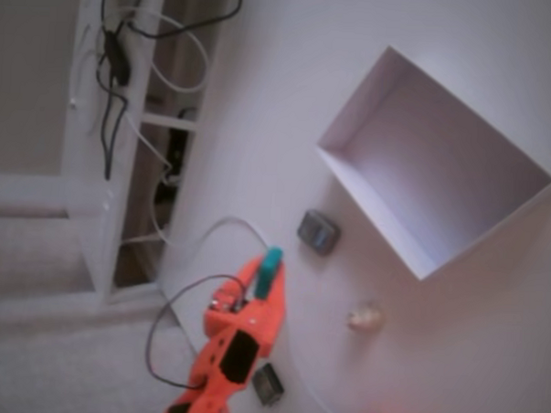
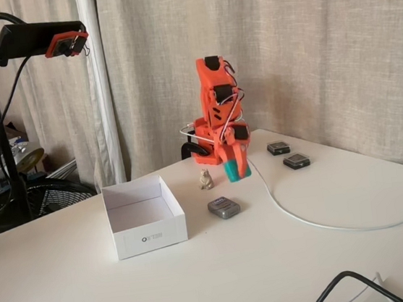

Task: Grasp the green cube and put it in the bin.

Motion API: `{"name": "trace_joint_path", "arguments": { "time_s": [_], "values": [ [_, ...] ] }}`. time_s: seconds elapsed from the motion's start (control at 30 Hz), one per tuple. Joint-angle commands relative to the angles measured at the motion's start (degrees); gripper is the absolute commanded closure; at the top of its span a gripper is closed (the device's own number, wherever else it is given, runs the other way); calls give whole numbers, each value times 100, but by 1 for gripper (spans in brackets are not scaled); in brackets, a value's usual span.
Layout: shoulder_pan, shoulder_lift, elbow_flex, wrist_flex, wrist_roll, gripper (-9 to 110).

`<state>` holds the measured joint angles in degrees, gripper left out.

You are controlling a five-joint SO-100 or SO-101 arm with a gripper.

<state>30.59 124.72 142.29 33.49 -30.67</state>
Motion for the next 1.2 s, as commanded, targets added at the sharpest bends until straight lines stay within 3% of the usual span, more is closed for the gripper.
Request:
{"name": "trace_joint_path", "arguments": {
  "time_s": [0.0, 0.27, 0.47, 0.77, 0.9, 1.03, 1.17],
  "values": [
    [545, 202, -281, -782, 79, 110],
    [1942, -905, -413, -2602, 97, 110],
    [2619, -2909, -1793, -2347, -18, 110],
    [2681, -3331, -1705, -2619, -185, 110],
    [2725, -3410, -1775, -2610, -185, 97],
    [2769, -3375, -1854, -2338, -185, 94],
    [2865, -3357, -1986, -2021, -141, 80]
  ]
}}
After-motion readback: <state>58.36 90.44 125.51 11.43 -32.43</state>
